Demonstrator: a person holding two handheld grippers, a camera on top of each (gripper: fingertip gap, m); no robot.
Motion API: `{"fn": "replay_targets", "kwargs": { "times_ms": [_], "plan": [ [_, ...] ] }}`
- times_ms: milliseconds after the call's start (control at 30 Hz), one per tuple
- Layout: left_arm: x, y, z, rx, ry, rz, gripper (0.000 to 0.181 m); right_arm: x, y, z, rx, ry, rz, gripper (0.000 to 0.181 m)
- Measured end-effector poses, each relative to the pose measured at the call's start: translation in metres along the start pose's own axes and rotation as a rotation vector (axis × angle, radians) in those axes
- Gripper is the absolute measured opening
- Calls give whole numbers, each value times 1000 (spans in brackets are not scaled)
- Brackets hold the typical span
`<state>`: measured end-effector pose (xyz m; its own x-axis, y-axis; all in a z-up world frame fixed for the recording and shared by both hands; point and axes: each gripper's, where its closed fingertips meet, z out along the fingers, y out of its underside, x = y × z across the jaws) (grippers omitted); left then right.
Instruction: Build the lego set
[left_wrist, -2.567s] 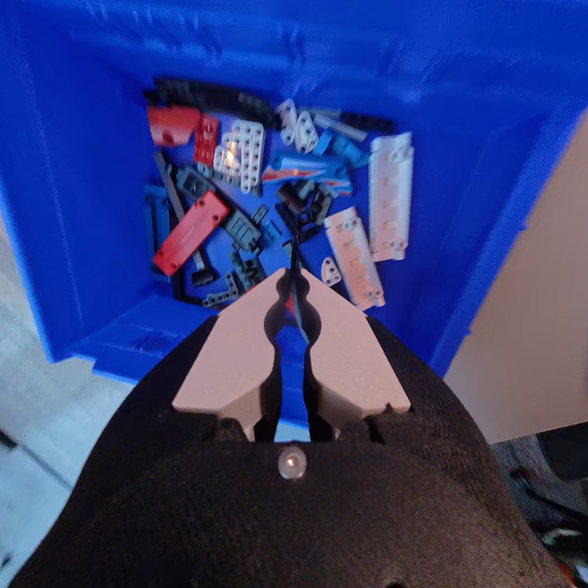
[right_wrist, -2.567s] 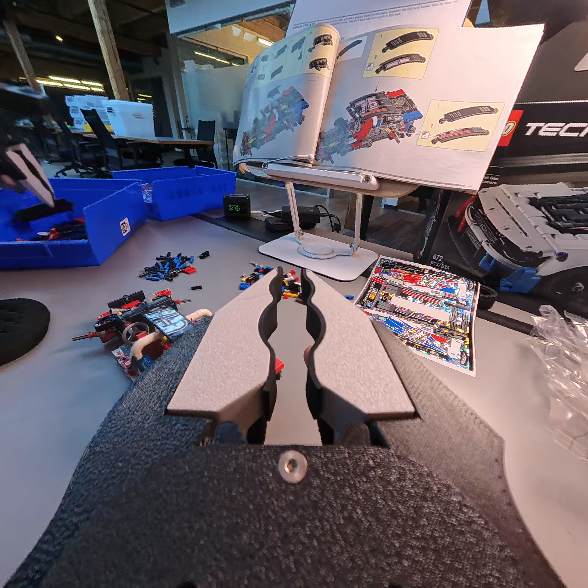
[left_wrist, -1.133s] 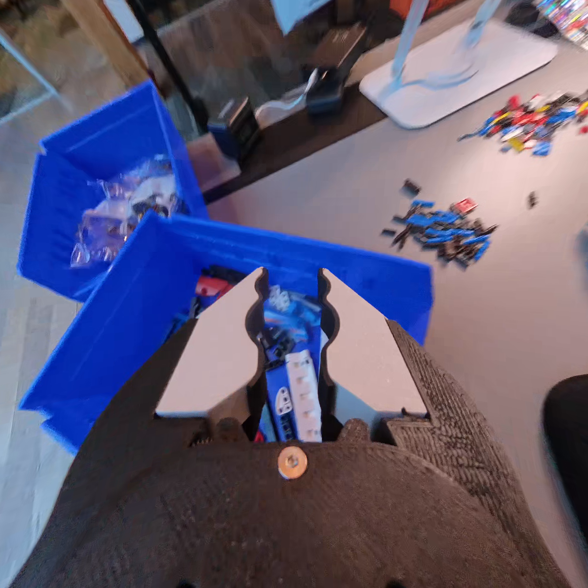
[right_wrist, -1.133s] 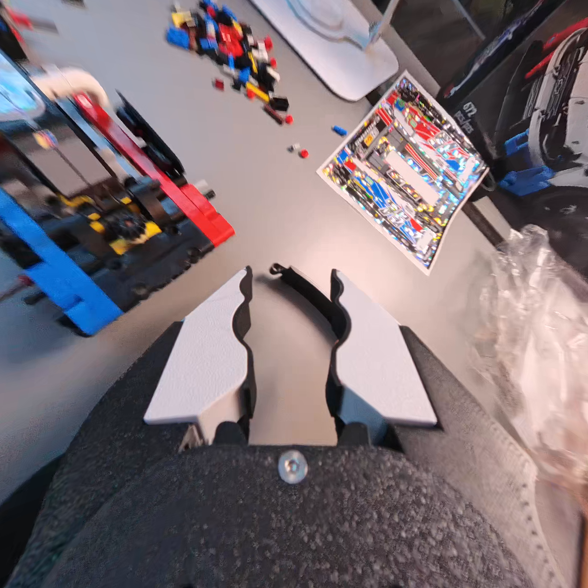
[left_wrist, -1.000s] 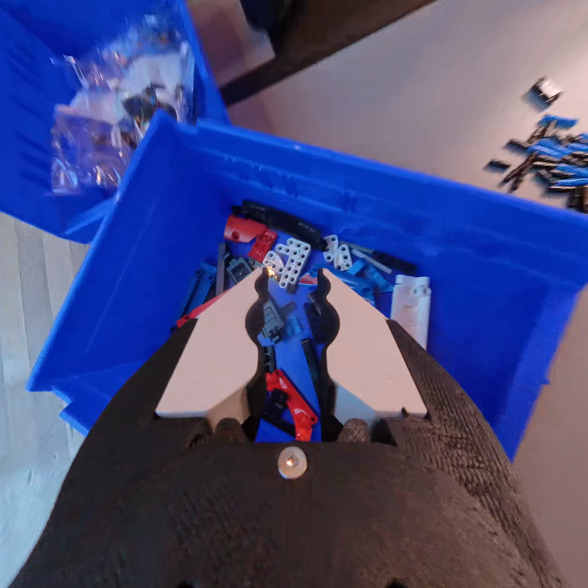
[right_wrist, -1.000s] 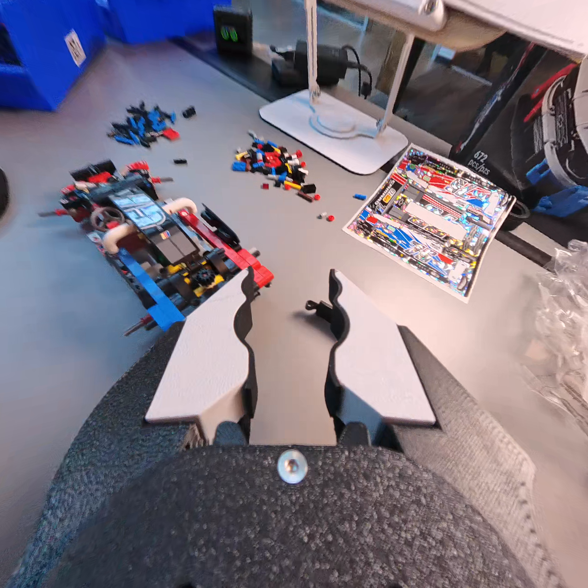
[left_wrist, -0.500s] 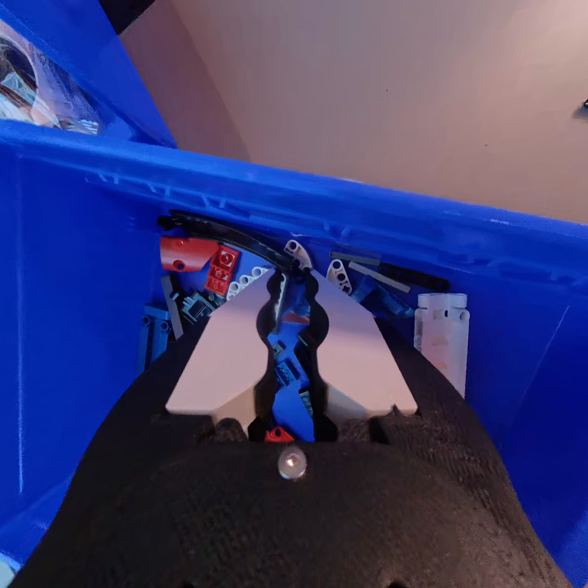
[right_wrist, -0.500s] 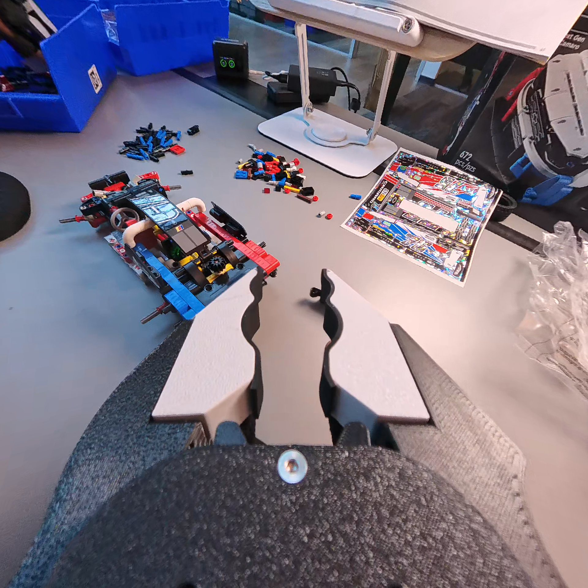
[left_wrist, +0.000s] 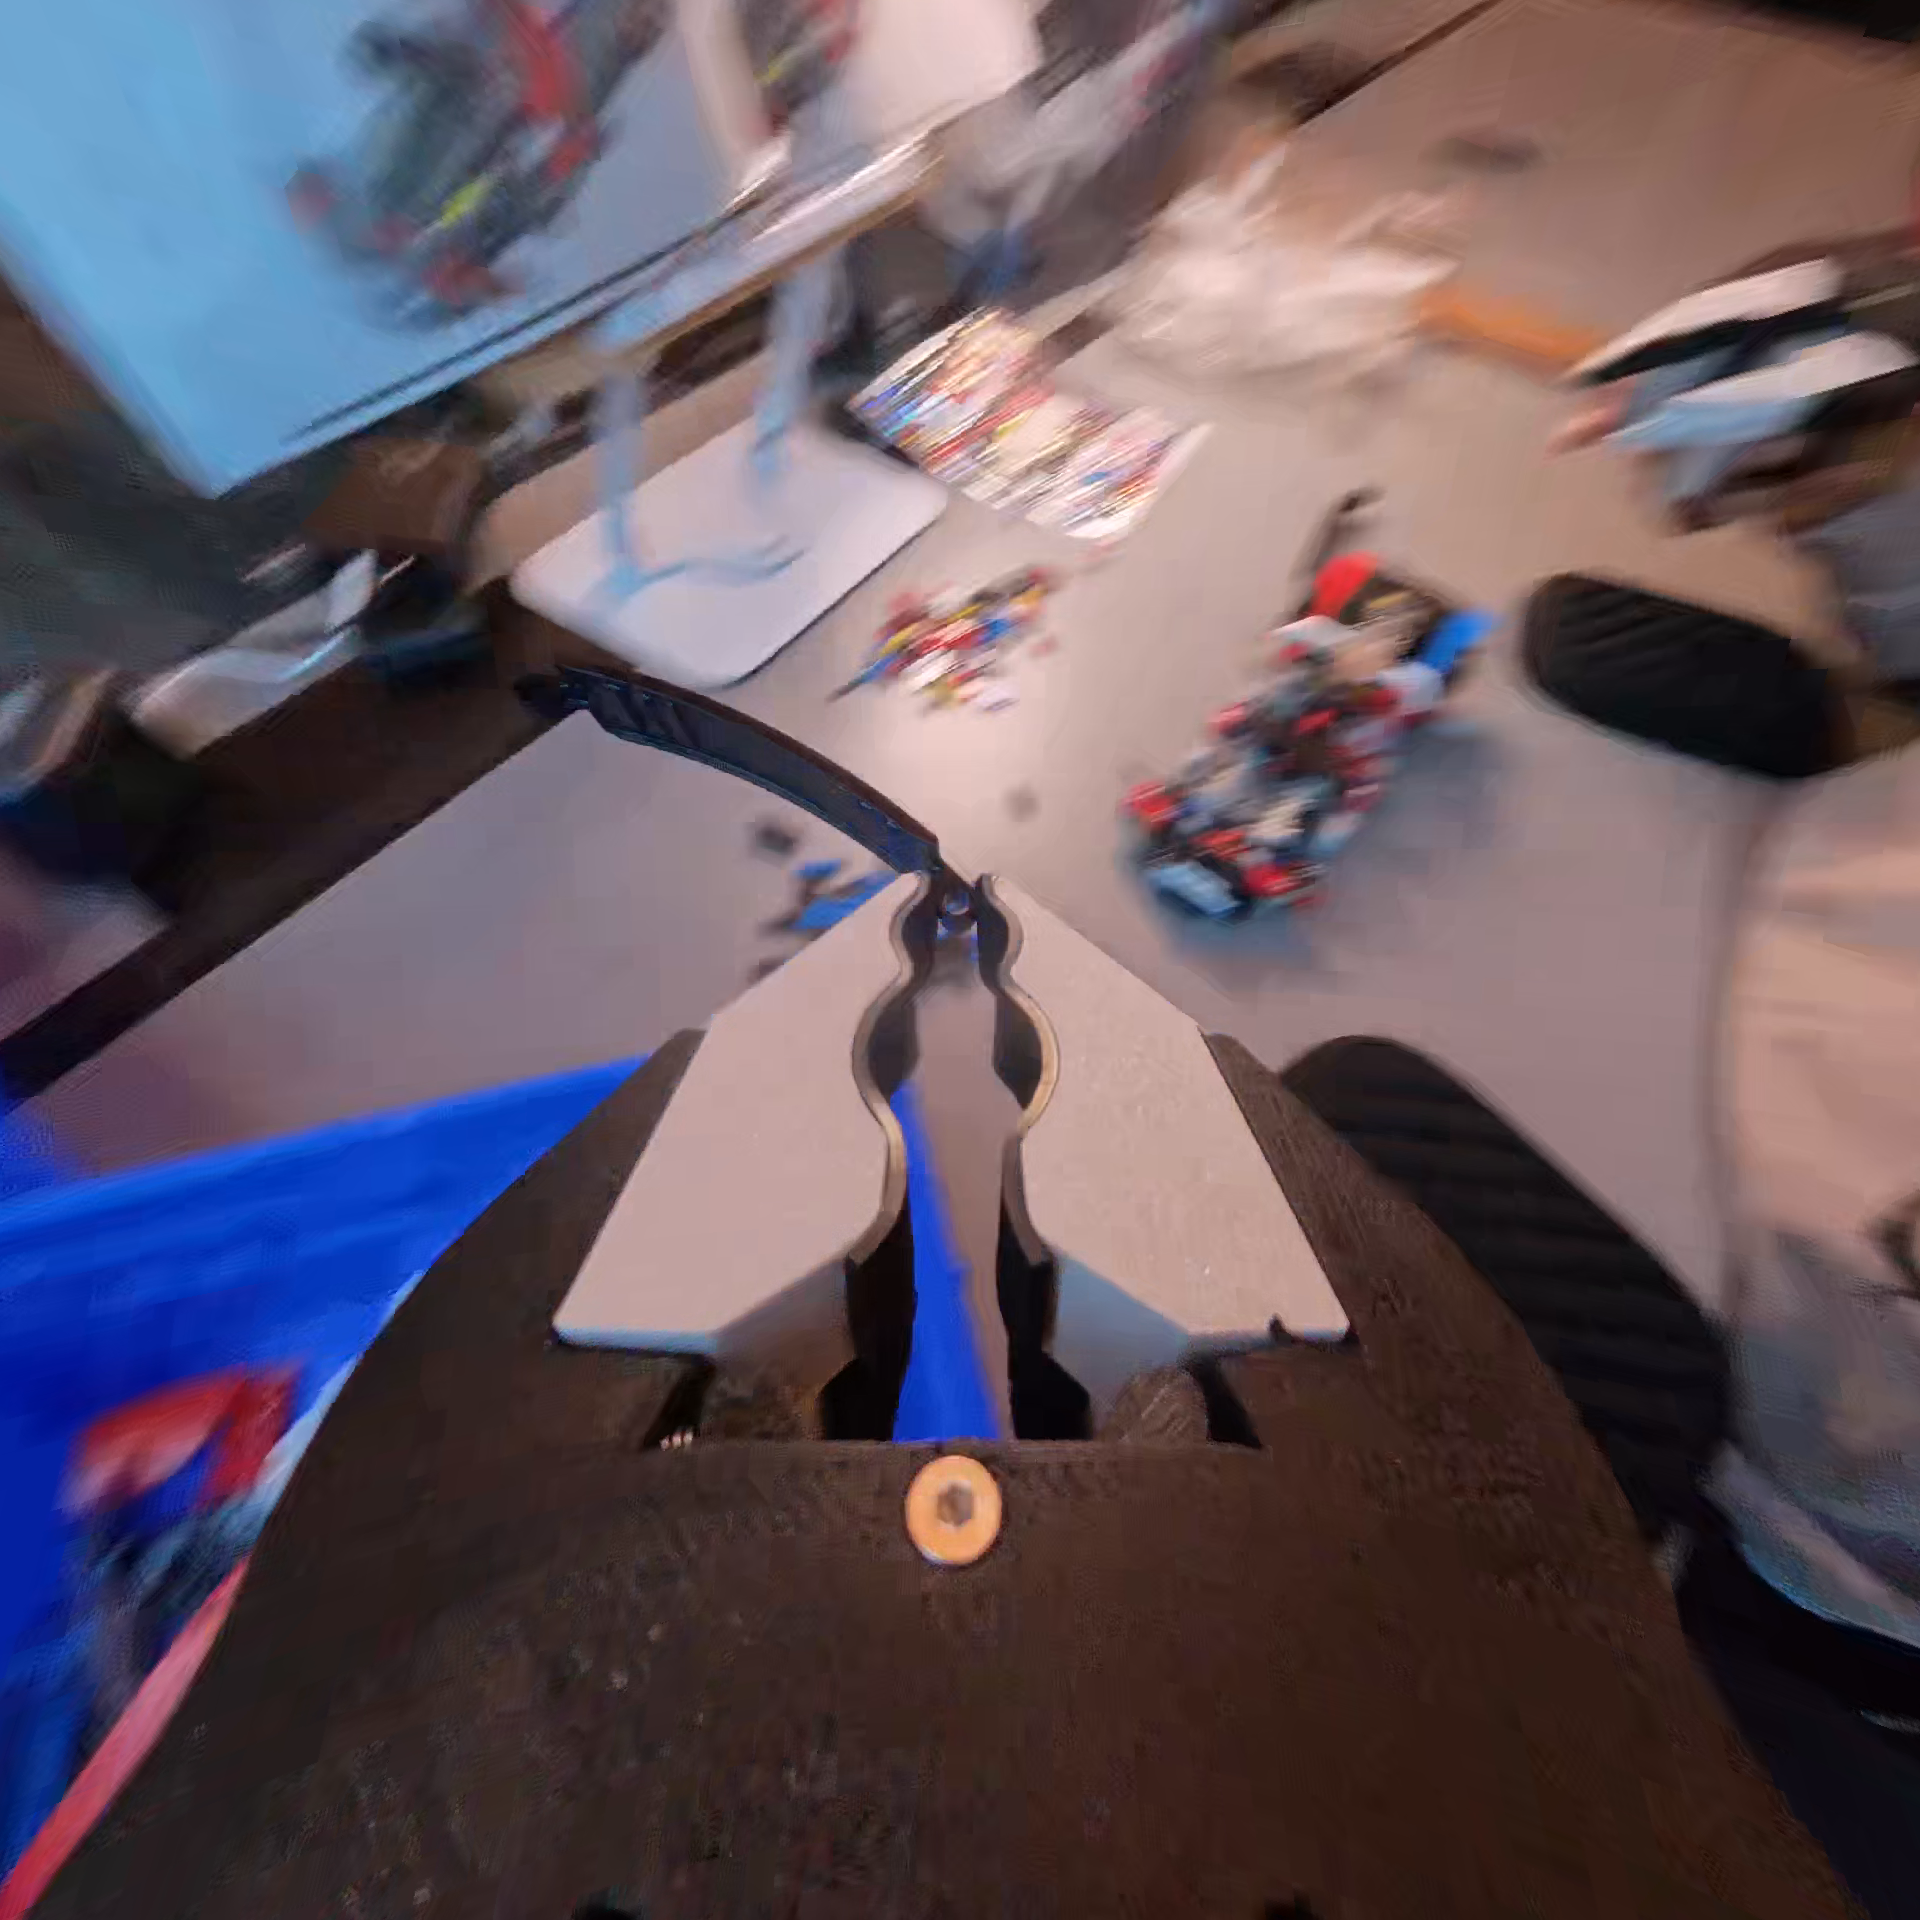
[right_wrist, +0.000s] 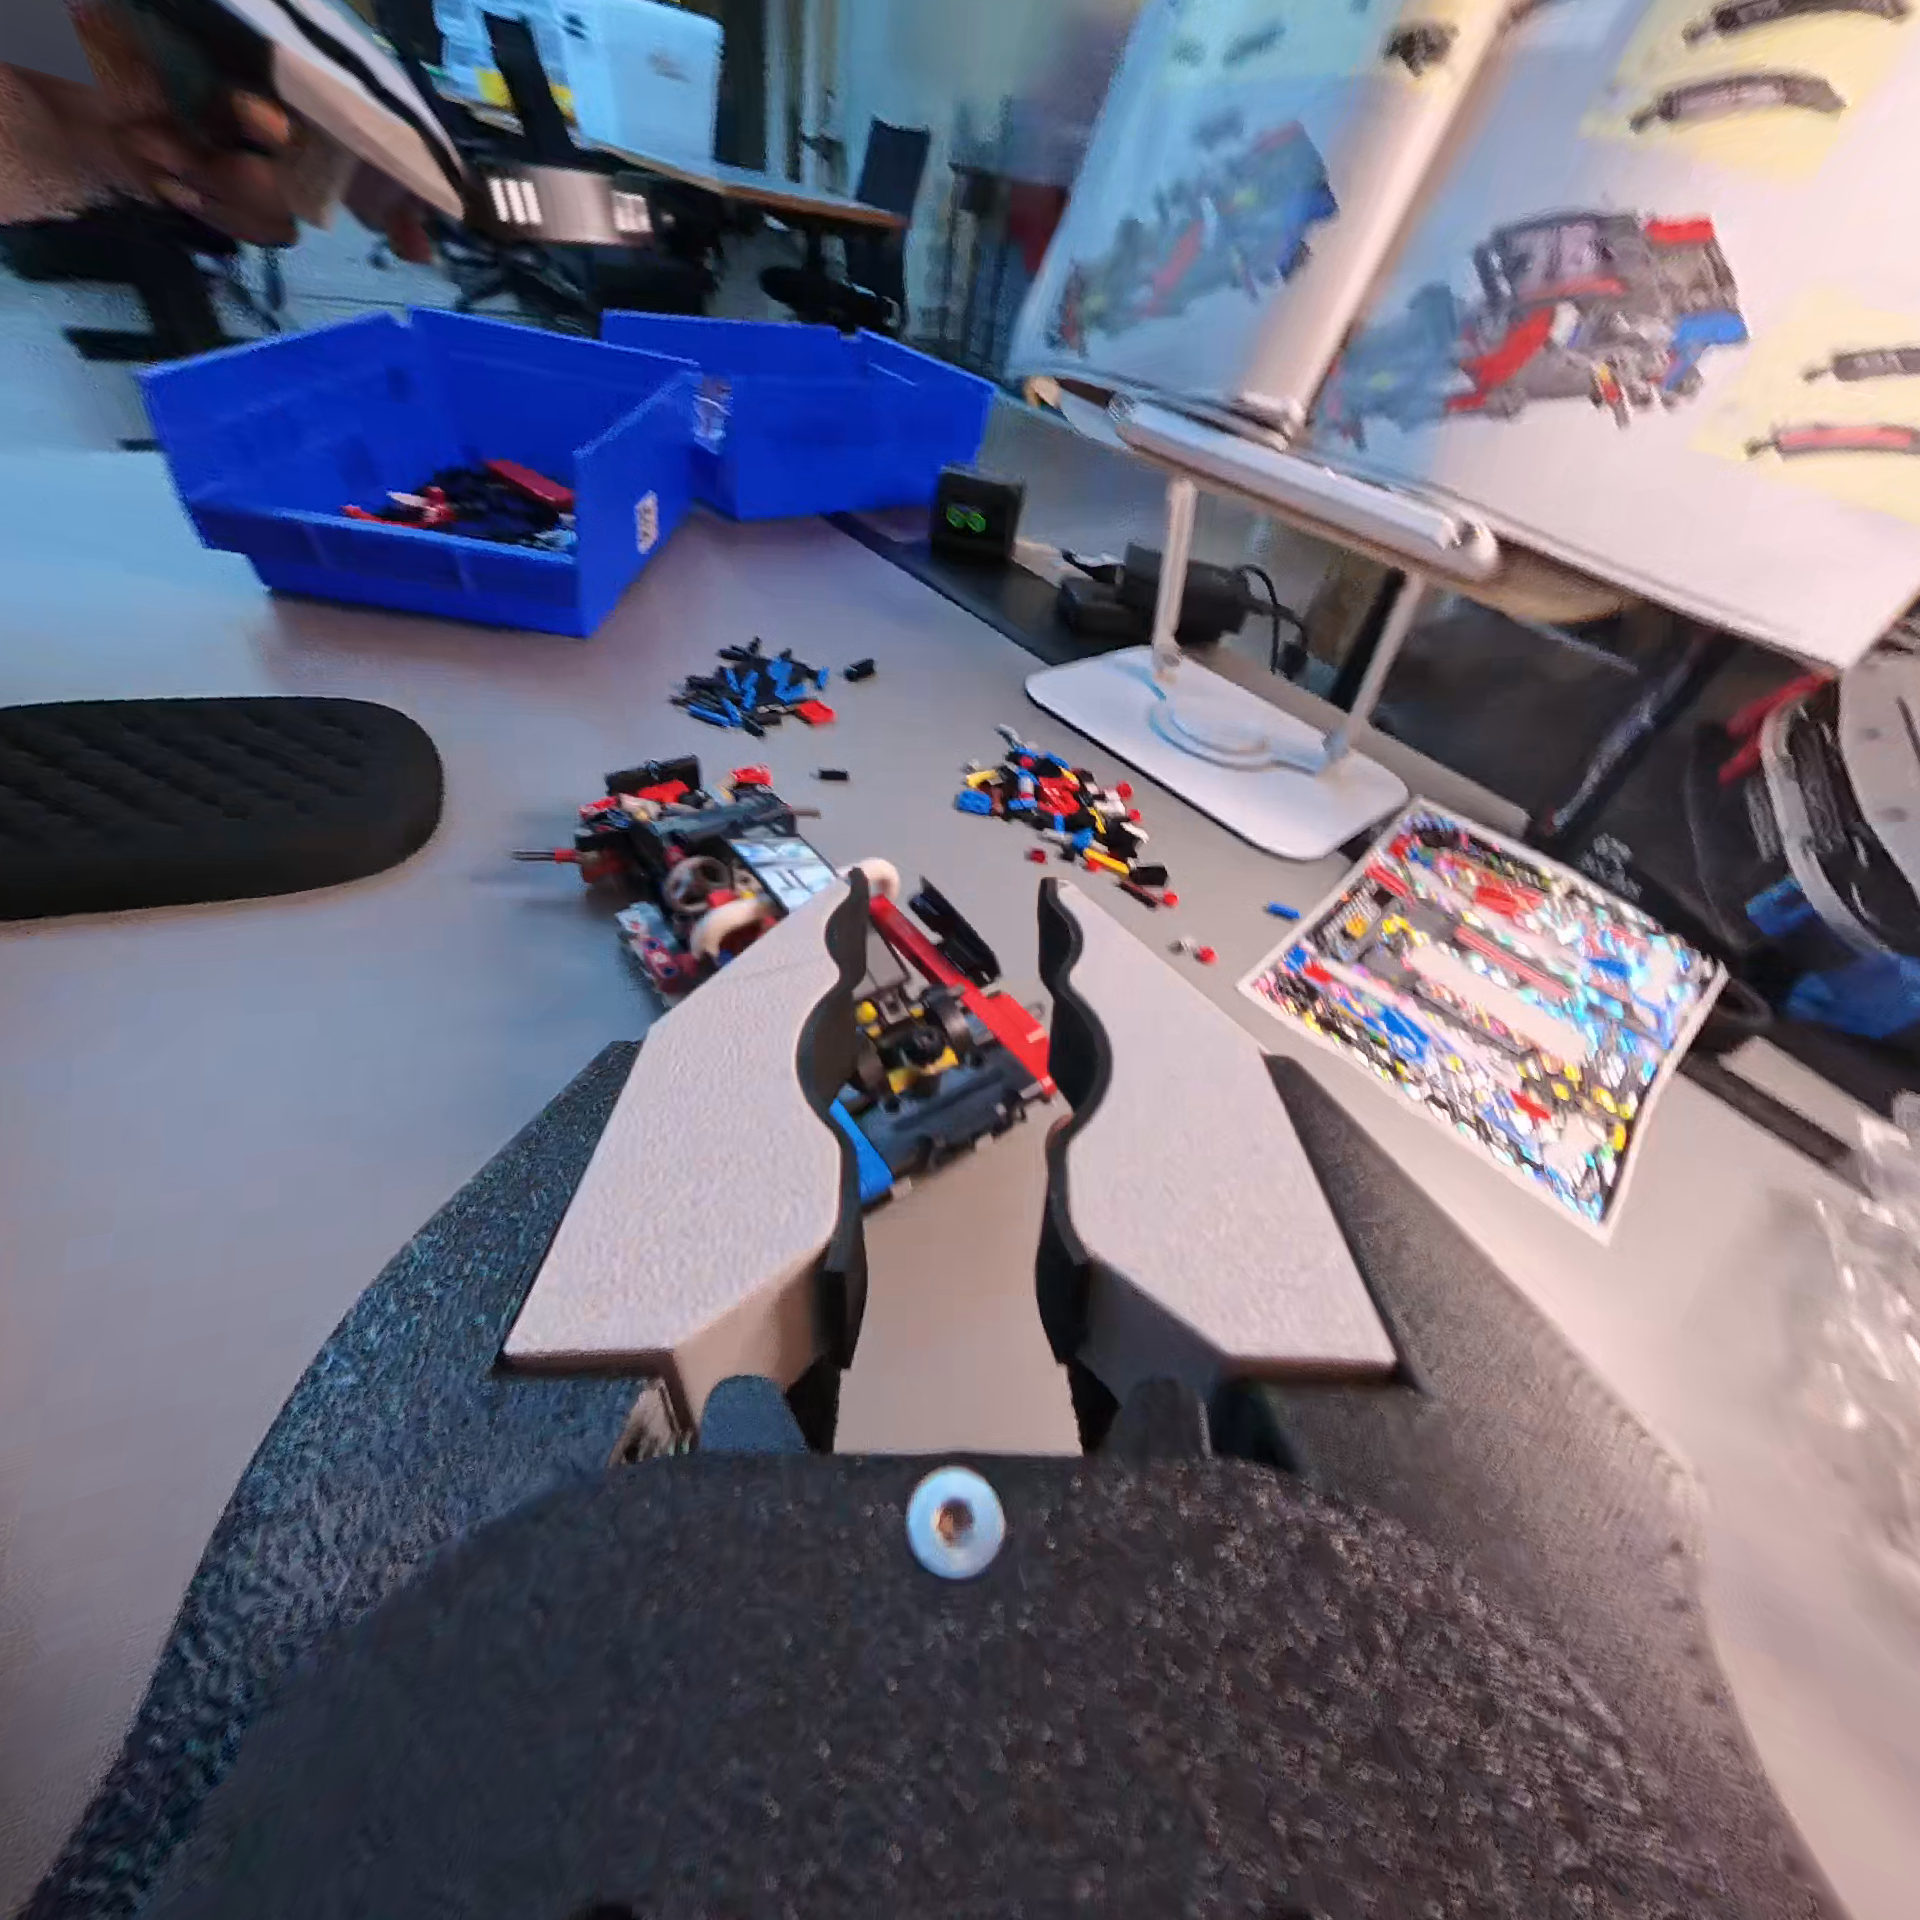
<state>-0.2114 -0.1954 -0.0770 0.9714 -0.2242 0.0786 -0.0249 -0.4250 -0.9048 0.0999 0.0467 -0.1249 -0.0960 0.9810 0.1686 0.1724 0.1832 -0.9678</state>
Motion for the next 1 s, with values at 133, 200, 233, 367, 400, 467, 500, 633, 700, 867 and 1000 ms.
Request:
{"fn": "replay_targets", "kwargs": {
  "times_ms": [133,200,233,367,400,467,500,633,700,867,1000],
  "plan": [
    [130,-29,25,168,510,12,5,-54,-31,24,70,-182,-310,40],
    [172,-19,50,140,687,1,5,-76,-42,38,69,-215,-527,54],
    [188,-14,63,124,763,-12,5,-86,-45,43,67,-235,-635,58],
    [231,3,113,67,956,-47,5,-126,-42,52,8,-385,-869,69],
    [239,6,122,56,990,-52,5,-131,-38,53,-11,-402,-909,68],
    [252,8,136,43,1050,-54,5,-135,-26,52,-61,-424,-965,56],
    [257,9,141,40,1065,-52,5,-136,-22,50,-70,-423,-979,30],
    [240,10,171,46,871,-5,14,-103,-7,30,-182,-416,-815,22],
    [217,11,182,51,687,46,36,-55,8,13,-302,-363,-689,22],
    [150,52,218,-185,217,338,79,66,91,-43,-666,-222,-370,23],
    [143,79,248,-348,187,422,93,88,130,-58,-750,-199,-267,23]
  ]
}}
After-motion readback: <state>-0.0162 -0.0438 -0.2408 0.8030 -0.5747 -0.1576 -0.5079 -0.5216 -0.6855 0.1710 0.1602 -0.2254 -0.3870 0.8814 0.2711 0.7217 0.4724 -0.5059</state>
